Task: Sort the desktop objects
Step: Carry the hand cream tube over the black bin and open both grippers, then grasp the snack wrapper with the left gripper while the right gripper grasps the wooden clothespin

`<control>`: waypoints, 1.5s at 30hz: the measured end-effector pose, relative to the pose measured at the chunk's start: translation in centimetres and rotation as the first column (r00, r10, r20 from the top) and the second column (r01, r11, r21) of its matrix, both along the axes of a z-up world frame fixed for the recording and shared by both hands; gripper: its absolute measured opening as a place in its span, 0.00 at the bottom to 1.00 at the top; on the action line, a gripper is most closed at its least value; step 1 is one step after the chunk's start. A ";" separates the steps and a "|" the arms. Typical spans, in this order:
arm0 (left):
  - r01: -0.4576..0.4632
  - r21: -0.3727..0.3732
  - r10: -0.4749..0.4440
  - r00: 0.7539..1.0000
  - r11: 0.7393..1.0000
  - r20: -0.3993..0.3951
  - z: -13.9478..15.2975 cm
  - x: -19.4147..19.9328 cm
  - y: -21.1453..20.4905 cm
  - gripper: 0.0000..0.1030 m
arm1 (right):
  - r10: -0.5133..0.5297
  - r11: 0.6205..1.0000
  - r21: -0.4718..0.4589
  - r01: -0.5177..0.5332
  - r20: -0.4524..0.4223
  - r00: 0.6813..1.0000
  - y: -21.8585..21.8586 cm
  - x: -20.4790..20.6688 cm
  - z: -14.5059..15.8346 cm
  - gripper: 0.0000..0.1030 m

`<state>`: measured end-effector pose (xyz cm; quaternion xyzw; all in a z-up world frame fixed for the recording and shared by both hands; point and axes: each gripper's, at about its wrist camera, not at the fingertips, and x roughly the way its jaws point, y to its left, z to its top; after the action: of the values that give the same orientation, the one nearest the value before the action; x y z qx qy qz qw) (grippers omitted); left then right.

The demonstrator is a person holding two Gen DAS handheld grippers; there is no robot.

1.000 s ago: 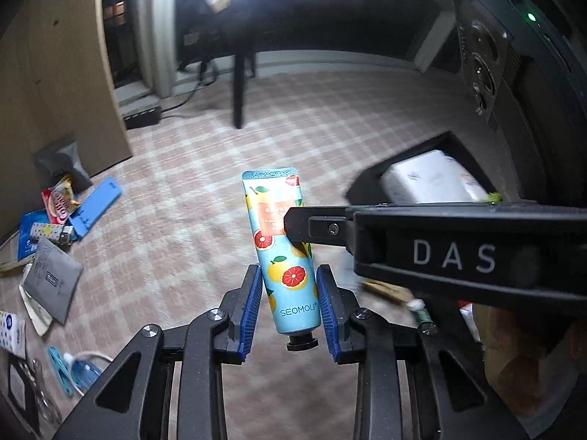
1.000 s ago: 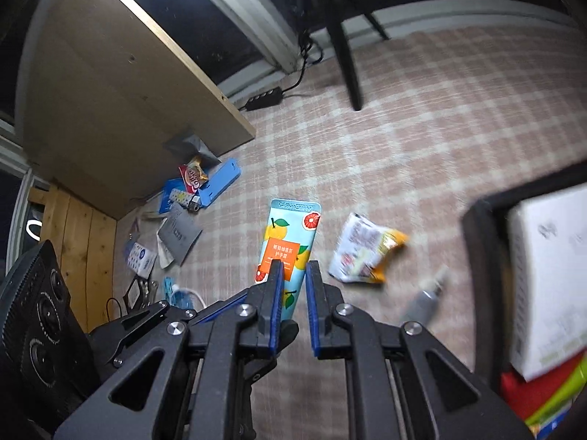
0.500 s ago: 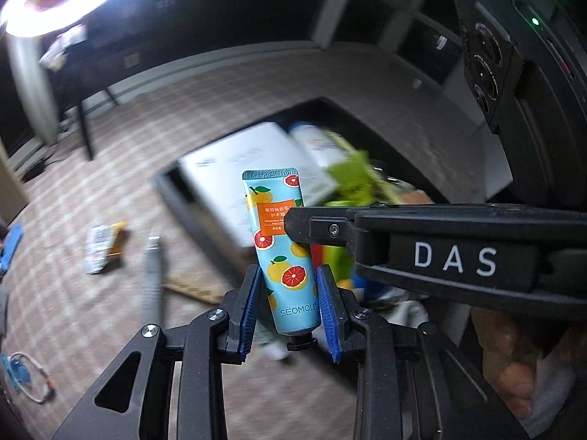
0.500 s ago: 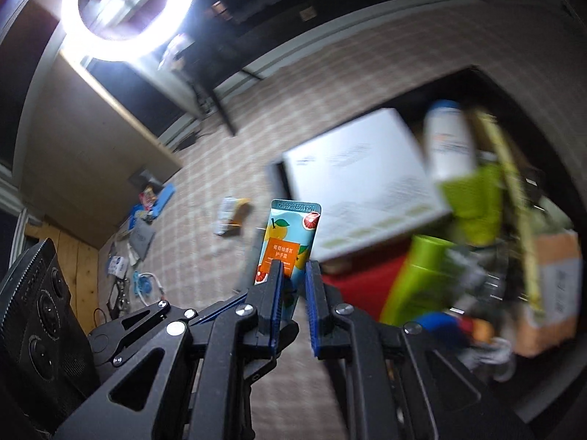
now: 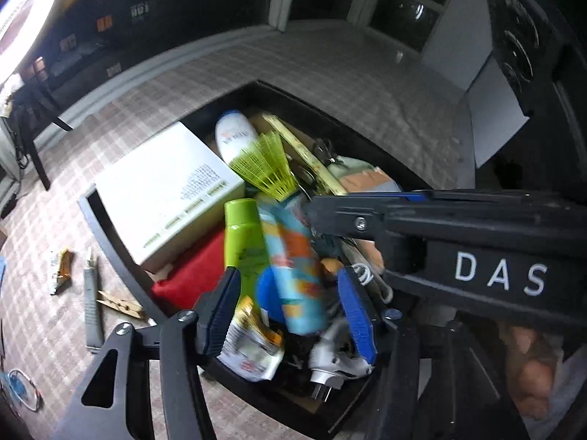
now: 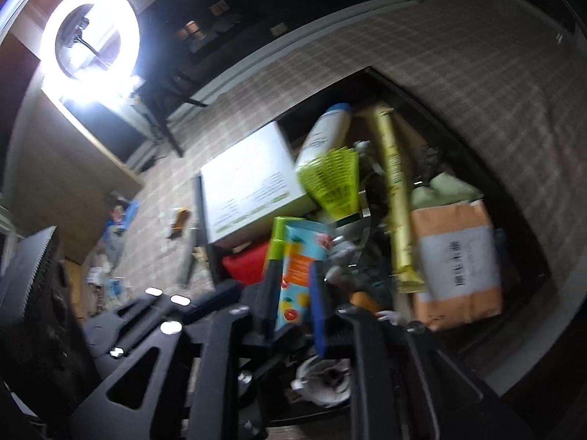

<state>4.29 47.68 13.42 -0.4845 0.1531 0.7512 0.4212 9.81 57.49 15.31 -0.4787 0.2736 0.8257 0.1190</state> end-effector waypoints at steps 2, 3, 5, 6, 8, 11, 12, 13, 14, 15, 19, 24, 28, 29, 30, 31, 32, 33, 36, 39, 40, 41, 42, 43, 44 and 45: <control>-0.011 0.002 0.011 1.000 1.000 -0.004 0.0 -0.5 -0.5 0.52 | 0.008 1.000 0.005 -0.008 -0.014 1.000 -0.2 -0.1 0.4 0.35; -0.018 0.003 0.018 1.000 1.000 -0.007 0.1 -0.8 -0.9 0.52 | 0.013 1.000 0.006 -0.013 -0.019 1.000 -0.4 -0.3 0.5 0.35; -0.036 0.003 0.036 0.999 0.999 -0.020 0.3 -1.6 -1.9 0.52 | 0.032 0.999 0.009 -0.031 -0.027 0.999 -0.9 -0.8 0.9 0.35; -0.043 0.001 0.043 0.999 0.999 -0.025 0.4 -1.9 -2.4 0.52 | 0.042 0.999 0.012 -0.042 -0.028 0.999 -1.4 -1.2 1.0 0.35; -0.070 -0.006 0.070 0.997 0.998 -0.031 0.4 -2.9 -3.8 0.52 | 0.072 0.997 0.015 -0.071 -0.028 0.997 -2.4 -2.0 1.1 0.35; -0.112 -0.023 0.112 0.993 0.993 -0.038 0.0 -4.5 -5.9 0.50 | 0.122 0.993 0.013 -0.122 -0.032 0.992 -4.2 -3.4 1.2 0.35; -0.122 -0.026 0.121 0.992 0.992 -0.040 -0.1 -4.6 -6.4 0.50 | 0.139 0.990 0.013 -0.139 -0.033 0.990 -4.7 -3.8 1.2 0.35; -0.138 -0.028 0.136 0.990 0.990 -0.038 -0.2 -5.2 -7.2 0.50 | 0.160 0.987 0.014 -0.159 -0.032 0.987 -5.6 -4.4 1.1 0.35; -0.157 -0.031 0.156 0.987 0.987 -0.032 -0.3 -5.9 -8.2 0.50 | 0.173 0.985 0.016 -0.173 -0.029 0.984 -6.2 -4.9 1.0 0.35; -0.172 -0.031 0.171 0.985 0.985 -0.028 -0.4 -6.3 -8.9 0.50 | 0.191 0.982 0.016 -0.191 -0.027 0.981 -7.1 -5.5 0.8 0.35; -0.240 -0.044 0.239 0.970 0.970 -0.033 -0.7 -8.4 -12.2 0.49 | 0.241 0.971 0.013 -0.240 -0.020 0.970 -9.1 -7.3 0.2 0.35; -0.288 -0.063 0.286 0.957 0.955 -0.037 -1.3 -10.4 -15.1 0.49 | 0.292 0.957 -0.008 -0.292 0.005 0.957 -11.8 -9.7 -1.3 0.35; -0.306 -0.095 0.303 0.952 0.947 -0.040 -2.4 -12.4 -16.6 0.49 | 0.325 0.945 -0.029 -0.324 0.031 0.945 -13.3 -11.4 -2.7 0.35; -0.312 -0.102 0.309 0.950 0.945 -0.041 -2.9 -12.9 -16.7 0.49 | 0.332 0.943 -0.039 -0.330 0.042 0.942 -13.7 -12.1 -3.3 0.35; -0.316 -0.107 0.313 0.949 0.943 -0.042 -3.2 -13.3 -16.9 0.49 | 0.334 0.942 -0.046 -0.332 0.049 0.941 -14.0 -12.5 -3.7 0.35; -0.319 -0.115 0.316 0.948 0.941 -0.042 -3.6 -13.8 -17.0 0.49 | 0.338 0.941 -0.054 -0.335 0.057 0.940 -14.3 -13.1 -4.1 0.35; -0.319 -0.126 0.317 0.948 0.939 -0.041 -4.2 -14.5 -17.0 0.49 | 0.344 0.939 -0.058 -0.340 0.066 0.937 -14.7 -13.6 -4.6 0.35; -0.315 -0.131 0.312 0.949 0.940 -0.042 -4.5 -14.8 -17.0 0.49 | 0.353 0.936 -0.051 -0.349 0.083 0.932 -15.2 -14.2 -5.2 0.35; -0.274 -0.165 0.266 0.961 0.947 -0.072 -5.9 -15.7 -16.4 0.49 | 0.388 0.921 -0.018 -0.389 0.131 0.912 -16.2 -15.2 -6.5 0.35; -0.237 -0.189 0.223 0.971 0.953 -0.092 -6.9 -16.5 -15.8 0.49 | 0.407 0.910 0.009 -0.416 0.181 0.895 -16.2 -15.6 -7.6 0.34; -0.229 -0.193 0.214 0.972 0.954 -0.093 -7.2 -16.8 -15.7 0.49 | 0.410 0.907 0.018 -0.421 0.199 0.890 -16.2 -15.8 -8.1 0.34; -0.225 -0.197 0.211 0.973 0.954 -0.091 -7.6 -17.2 -15.5 0.49 | 0.411 0.905 0.026 -0.425 0.210 0.887 -16.1 -15.9 -8.4 0.34; -0.225 -0.198 0.211 0.973 0.954 -0.089 -7.9 -17.6 -15.3 0.49 | 0.412 0.902 0.038 -0.430 0.221 0.884 -16.1 -16.0 -8.7 0.34; -0.226 -0.200 0.212 0.973 0.953 -0.090 -8.1 -17.7 -15.2 0.49 | 0.414 0.899 0.049 -0.436 0.231 0.881 -16.2 -16.1 -8.9 0.34; -0.226 -0.202 0.211 0.973 0.953 -0.092 -8.3 -18.1 -15.0 0.49 | 0.421 0.893 0.058 -0.447 0.242 0.874 -16.3 -16.3 -9.3 0.33; -0.225 -0.202 0.211 0.973 0.953 -0.092 -8.5 -18.3 -14.9 0.49 | 0.425 0.889 0.065 -0.453 0.251 0.870 -16.5 -16.4 -9.5 0.33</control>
<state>-14.02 32.83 4.93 -0.5141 0.1920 0.7890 0.2764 -6.59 41.02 5.78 -0.6123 0.0913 0.7852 -0.0121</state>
